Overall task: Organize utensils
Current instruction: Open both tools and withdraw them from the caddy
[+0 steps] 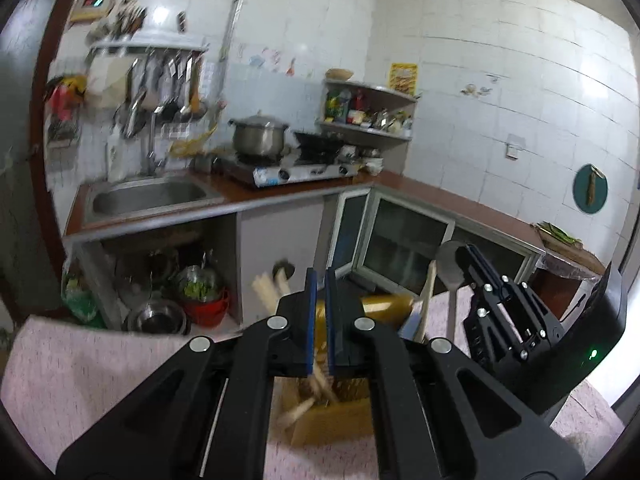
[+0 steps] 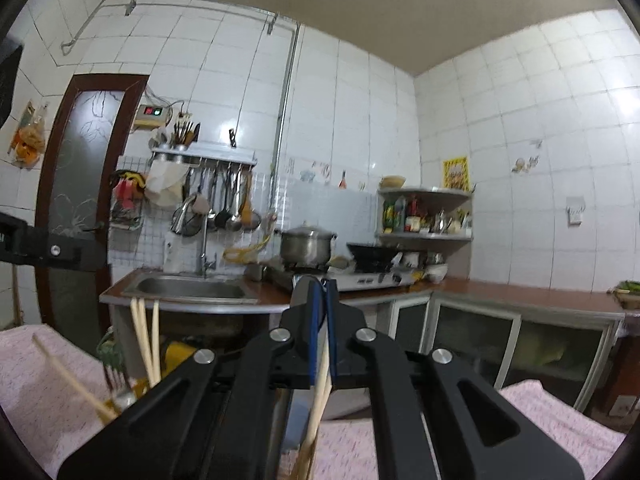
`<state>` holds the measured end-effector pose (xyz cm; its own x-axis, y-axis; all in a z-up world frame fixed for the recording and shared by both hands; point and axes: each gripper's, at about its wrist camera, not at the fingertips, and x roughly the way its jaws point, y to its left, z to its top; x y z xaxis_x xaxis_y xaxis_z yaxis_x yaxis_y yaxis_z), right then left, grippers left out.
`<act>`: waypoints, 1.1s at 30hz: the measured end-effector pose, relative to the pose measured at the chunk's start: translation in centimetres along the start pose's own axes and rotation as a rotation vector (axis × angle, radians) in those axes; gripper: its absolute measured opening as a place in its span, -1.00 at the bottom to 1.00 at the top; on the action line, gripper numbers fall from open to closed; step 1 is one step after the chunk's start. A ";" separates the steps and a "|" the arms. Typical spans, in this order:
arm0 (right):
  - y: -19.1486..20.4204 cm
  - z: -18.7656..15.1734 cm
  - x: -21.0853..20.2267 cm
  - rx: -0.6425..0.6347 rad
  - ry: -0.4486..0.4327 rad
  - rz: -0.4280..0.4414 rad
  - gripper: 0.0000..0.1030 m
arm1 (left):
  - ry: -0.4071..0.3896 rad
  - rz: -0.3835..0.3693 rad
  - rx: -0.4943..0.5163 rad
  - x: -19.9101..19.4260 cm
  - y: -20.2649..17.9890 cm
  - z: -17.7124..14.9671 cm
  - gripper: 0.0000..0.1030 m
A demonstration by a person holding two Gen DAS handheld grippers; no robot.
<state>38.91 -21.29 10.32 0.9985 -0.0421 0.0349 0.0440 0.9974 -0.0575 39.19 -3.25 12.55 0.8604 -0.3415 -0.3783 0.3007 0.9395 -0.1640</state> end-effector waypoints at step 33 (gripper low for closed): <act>2.5 -0.2 -0.1 -0.084 -0.087 -0.125 -0.92 | -0.024 0.112 -0.069 -2.9 4.6 -3.6 -0.18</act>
<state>38.89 -18.78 10.00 0.9786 -0.1569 0.1335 0.1743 0.9760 -0.1307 36.60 1.94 9.64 0.8968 -0.2326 -0.3765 0.1734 0.9674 -0.1845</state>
